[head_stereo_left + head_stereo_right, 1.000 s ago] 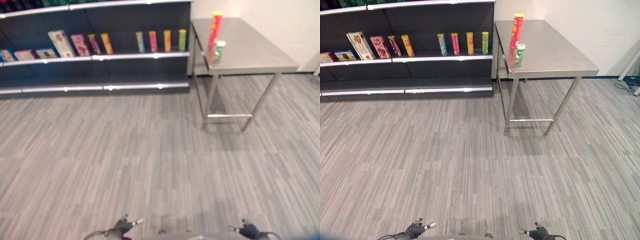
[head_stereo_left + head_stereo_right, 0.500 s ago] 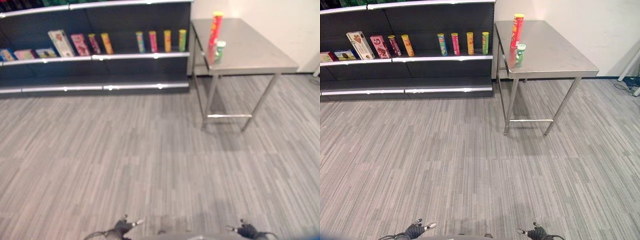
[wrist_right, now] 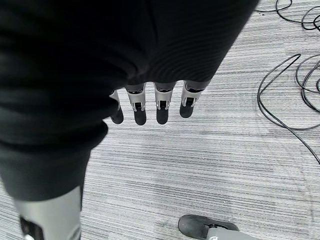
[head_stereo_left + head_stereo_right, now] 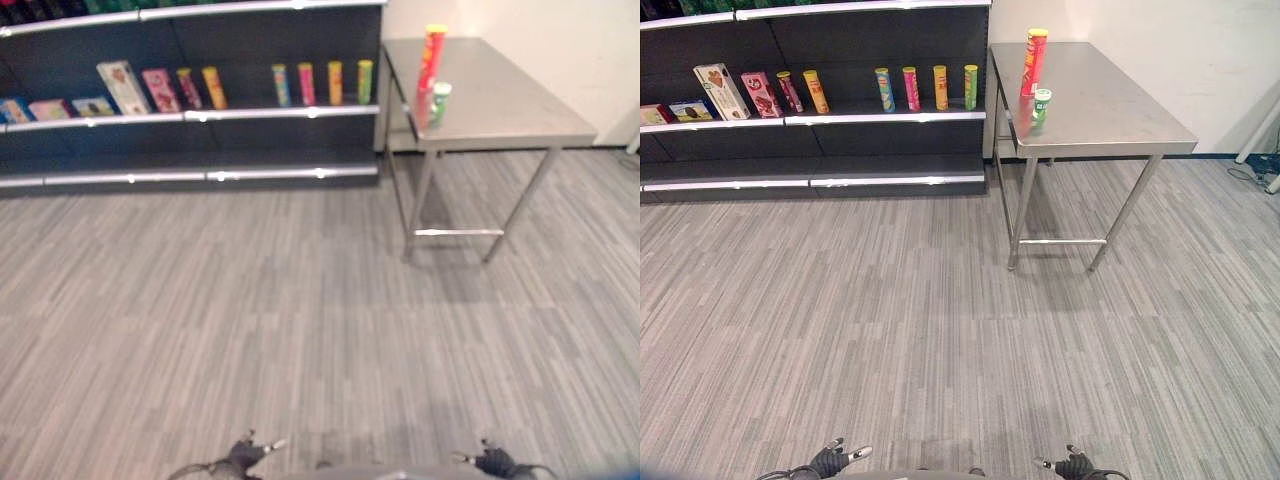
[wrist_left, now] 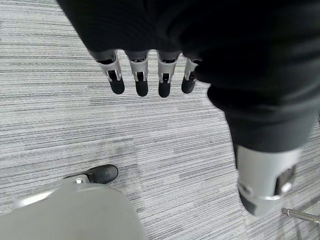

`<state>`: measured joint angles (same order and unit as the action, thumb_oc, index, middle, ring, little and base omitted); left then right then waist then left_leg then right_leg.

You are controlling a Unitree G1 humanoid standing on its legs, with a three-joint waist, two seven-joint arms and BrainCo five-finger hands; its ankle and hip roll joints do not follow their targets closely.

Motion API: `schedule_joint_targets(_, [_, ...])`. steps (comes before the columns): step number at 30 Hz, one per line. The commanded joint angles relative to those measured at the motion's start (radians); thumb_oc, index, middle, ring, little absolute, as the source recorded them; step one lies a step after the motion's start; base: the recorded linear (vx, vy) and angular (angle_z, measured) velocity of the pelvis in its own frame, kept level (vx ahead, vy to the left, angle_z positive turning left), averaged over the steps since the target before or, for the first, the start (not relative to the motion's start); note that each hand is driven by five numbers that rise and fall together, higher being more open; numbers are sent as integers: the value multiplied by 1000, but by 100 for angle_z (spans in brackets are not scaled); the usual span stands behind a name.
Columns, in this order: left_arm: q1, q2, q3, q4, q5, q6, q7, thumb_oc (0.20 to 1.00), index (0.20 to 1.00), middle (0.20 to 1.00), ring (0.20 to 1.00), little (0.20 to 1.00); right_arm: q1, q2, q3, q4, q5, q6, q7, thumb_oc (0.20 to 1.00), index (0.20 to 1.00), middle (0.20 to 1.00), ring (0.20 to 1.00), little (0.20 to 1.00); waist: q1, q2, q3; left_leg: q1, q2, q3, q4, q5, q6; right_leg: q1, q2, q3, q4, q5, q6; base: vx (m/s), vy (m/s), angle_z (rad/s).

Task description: Put the goods on the table back onto the shelves and tidy them up.

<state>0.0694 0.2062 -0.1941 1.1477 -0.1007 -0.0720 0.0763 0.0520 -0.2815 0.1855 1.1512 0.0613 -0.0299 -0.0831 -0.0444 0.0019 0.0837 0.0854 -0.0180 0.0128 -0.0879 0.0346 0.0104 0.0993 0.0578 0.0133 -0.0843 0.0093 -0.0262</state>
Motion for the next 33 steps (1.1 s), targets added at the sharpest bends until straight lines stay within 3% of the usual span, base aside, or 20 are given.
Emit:
schedule_joint_targets(1, [-57, 35, 39, 4, -29, -30, 11, 1000, 1000, 1000, 1000, 1000, -63, 1, 10, 23, 34, -7, -15, 1000, 1000, 1000, 1000, 1000, 13, -47, 22, -9, -13, -52, 1, -101, 1, -74, -117, 66, 46, -19, 155, 9, 82, -3])
schedule_joint_targets(6, [-73, 49, 46, 1, -48, -30, 10, 1000, 1000, 1000, 1000, 1000, -84, -6, 2, 16, 46, -6, -19, 1000, 1000, 1000, 1000, 1000, 22, -51, 49, -78, -45, -65, 67, -127, 40, -179, -138, 101, 200, -25, 179, -9, 120, -8])
schedule_joint_targets(8, [-80, 54, 48, 1, -52, -29, 9, 1000, 1000, 1000, 1000, 1000, -90, -10, -6, 9, 54, -7, -18, 1000, 1000, 1000, 1000, 1000, 17, -50, 66, -82, -60, -68, 82, -137, 56, -232, -155, 116, 298, 16, 186, 26, 133, -25])
schedule_joint_targets(12, [-80, 54, 48, 1, -52, -29, 9, 1000, 1000, 1000, 1000, 1000, -90, -10, -6, 9, 54, -7, -18, 1000, 1000, 1000, 1000, 1000, 17, -50, 66, -82, -61, -67, 82, -137, 56, -232, -155, 116, 298, 16, 186, 23, 36, 2])
schedule_joint_targets(13, [-84, 58, 45, 4, -52, -29, 9, 1000, 1000, 1000, 1000, 1000, -89, -14, -13, 8, 62, -10, -22, 1000, 1000, 1000, 1000, 1000, 8, -43, 81, -77, -64, -75, 90, -143, 63, -262, -169, 119, 372, 54, 175, 429, 156, 5])
schedule_joint_targets(14, [-83, 62, 44, -1, -56, -32, 1, 1000, 1000, 1000, 1000, 1000, -62, -9, -33, 10, 76, -14, -20, 1000, 1000, 1000, 1000, 1000, -13, -23, 76, -33, -50, -111, 72, -160, 49, -315, -148, 119, 404, 43, 142, 632, 120, 1])
schedule_joint_targets(15, [-84, 63, 37, -7, -59, -32, -2, 1000, 1000, 1000, 1000, 1000, -51, -9, -35, 14, 82, -14, -17, 1000, 1000, 1000, 1000, 1000, -32, -21, 78, 9, -44, -138, 59, -167, 38, -324, -114, 111, 341, 23, 145, 560, 28, 18])
schedule_joint_targets(18, [-84, 64, 34, -8, -61, -34, 0, 1000, 1000, 1000, 1000, 1000, -46, -8, -33, 14, 83, -14, -15, 1000, 1000, 1000, 1000, 1000, -44, -20, 84, 41, -40, -155, 44, -173, 31, -333, -92, 106, 288, 27, 150, 274, -40, 76])
schedule_joint_targets(19, [-86, 62, 29, -14, -68, -31, -3, 1000, 1000, 1000, 1000, 1000, -38, -7, -31, 16, 84, -10, -13, 1000, 1000, 1000, 1000, 1000, -66, -29, 86, 96, -45, -191, 28, -189, 24, -389, -51, 94, 189, 65, 169, 270, -41, 41])
schedule_joint_targets(20, [-85, 61, 29, -14, -68, -31, -3, 1000, 1000, 1000, 1000, 1000, -38, -7, -31, 16, 84, -10, -13, 1000, 1000, 1000, 1000, 1000, -69, -25, 89, 102, -40, -193, 26, -191, 24, -382, -49, 90, 186, 65, 168, 544, -68, 36])
schedule_joint_targets(22, [-84, 55, 22, -15, -68, -33, -6, 1000, 1000, 1000, 1000, 1000, -17, -10, -30, 22, 75, -9, -12, 1000, 1000, 1000, 1000, 1000, -94, -35, 86, 183, -42, -243, 7, -205, 10, -437, -10, 25, 65, 126, 179, 523, -74, 71])
schedule_joint_targets(25, [-76, 48, 18, -18, -74, -36, -15, 1000, 1000, 1000, 1000, 1000, 10, -17, -36, 14, 65, -13, -10, 1000, 1000, 1000, 1000, 1000, -118, -34, 70, 263, -19, -286, 3, -204, -11, -471, 5, -99, 27, 165, 177, 457, -124, 60])
schedule_joint_targets(26, [-76, 47, 18, -18, -74, -36, -15, 1000, 1000, 1000, 1000, 1000, 10, -17, -36, 13, 65, -12, -10, 1000, 1000, 1000, 1000, 1000, -121, -31, 70, 265, -15, -288, 2, -205, -11, -469, 6, -103, 26, 164, 176, 522, -202, -6])
schedule_joint_targets(27, [-77, 42, 9, -19, -69, -37, -17, 1000, 1000, 1000, 1000, 1000, 29, -23, -43, 10, 65, -15, -10, 1000, 1000, 1000, 1000, 1000, -134, -31, 51, 288, -1, -303, 26, -210, -22, -449, 3, -103, 26, 160, 153, 526, -222, 9])
schedule_joint_targets(28, [-79, 38, 4, -15, -63, -37, -20, 1000, 1000, 1000, 1000, 1000, 30, -27, -44, 14, 68, -15, -6, 1000, 1000, 1000, 1000, 1000, -140, -18, 42, 290, 19, -312, 61, -199, -32, -426, 20, -82, 35, 160, 130, 693, -280, 52])
schedule_joint_targets(31, [-84, 33, -1, -25, -85, -34, -20, 1000, 1000, 1000, 1000, 1000, 18, -43, -53, 20, 85, -19, -3, 1000, 1000, 1000, 1000, 1000, -139, -2, 42, 152, 24, -260, 394, -13, -114, -350, 5, -51, 56, 141, 104, 436, -136, 81])
schedule_joint_targets(33, [-87, 41, -1, -44, -84, -34, -23, 1000, 1000, 1000, 1000, 1000, 0, -57, -58, 6, 106, -24, -9, 1000, 1000, 1000, 1000, 1000, -127, -14, 60, 22, 12, -195, 664, 96, -122, -277, 1, -13, 48, 108, 64, 399, -183, 29])
